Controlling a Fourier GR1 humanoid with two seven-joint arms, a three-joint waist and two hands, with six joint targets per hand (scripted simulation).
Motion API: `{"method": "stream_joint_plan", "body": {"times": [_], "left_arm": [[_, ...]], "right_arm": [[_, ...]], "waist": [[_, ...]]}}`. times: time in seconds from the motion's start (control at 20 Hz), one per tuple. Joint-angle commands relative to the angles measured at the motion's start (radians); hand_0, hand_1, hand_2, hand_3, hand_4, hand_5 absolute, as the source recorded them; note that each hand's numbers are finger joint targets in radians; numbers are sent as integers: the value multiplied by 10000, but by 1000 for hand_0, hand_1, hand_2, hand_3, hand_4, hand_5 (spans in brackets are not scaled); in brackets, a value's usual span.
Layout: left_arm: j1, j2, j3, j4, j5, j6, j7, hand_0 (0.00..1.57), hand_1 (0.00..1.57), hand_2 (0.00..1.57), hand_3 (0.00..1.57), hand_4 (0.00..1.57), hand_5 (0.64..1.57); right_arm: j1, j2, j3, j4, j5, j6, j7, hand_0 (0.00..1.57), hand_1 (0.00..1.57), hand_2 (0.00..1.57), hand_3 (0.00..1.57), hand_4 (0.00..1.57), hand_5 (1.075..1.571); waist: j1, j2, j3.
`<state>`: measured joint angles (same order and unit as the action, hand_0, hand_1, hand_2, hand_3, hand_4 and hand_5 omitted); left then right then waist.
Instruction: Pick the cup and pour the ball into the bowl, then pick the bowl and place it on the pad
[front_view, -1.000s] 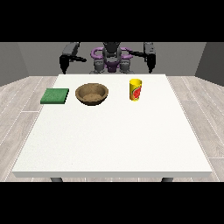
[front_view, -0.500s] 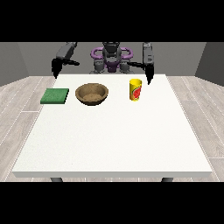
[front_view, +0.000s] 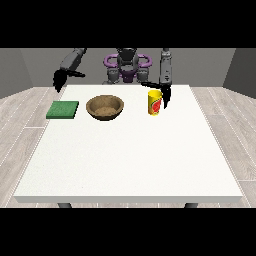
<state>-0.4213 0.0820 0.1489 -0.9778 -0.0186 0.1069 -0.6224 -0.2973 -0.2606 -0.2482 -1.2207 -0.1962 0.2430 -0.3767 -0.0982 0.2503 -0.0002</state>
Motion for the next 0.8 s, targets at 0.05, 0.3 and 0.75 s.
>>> {"method": "stream_joint_plan", "body": {"times": [0.05,0.3,0.75], "left_arm": [[-697,-61,259,1266,57,192,-745,0,0,0,0,0,1245],[-800,741,556,2164,-545,954,-1554,1240,1240,1571,1571,474,1442],[-1596,195,419,2891,-1937,4464,-1724,1343,1343,1571,1571,879,1505]], "right_arm": [[-400,-616,-526,803,-382,575,-288,0,0,0,0,0,1558],[-478,-97,-140,171,-109,34,-268,0,0,0,0,0,1561],[-1003,-1355,-786,607,-715,1233,-404,0,0,0,0,0,1556]], "waist": [[1,111,1],[-320,614,-8],[-1136,1341,0]]}}
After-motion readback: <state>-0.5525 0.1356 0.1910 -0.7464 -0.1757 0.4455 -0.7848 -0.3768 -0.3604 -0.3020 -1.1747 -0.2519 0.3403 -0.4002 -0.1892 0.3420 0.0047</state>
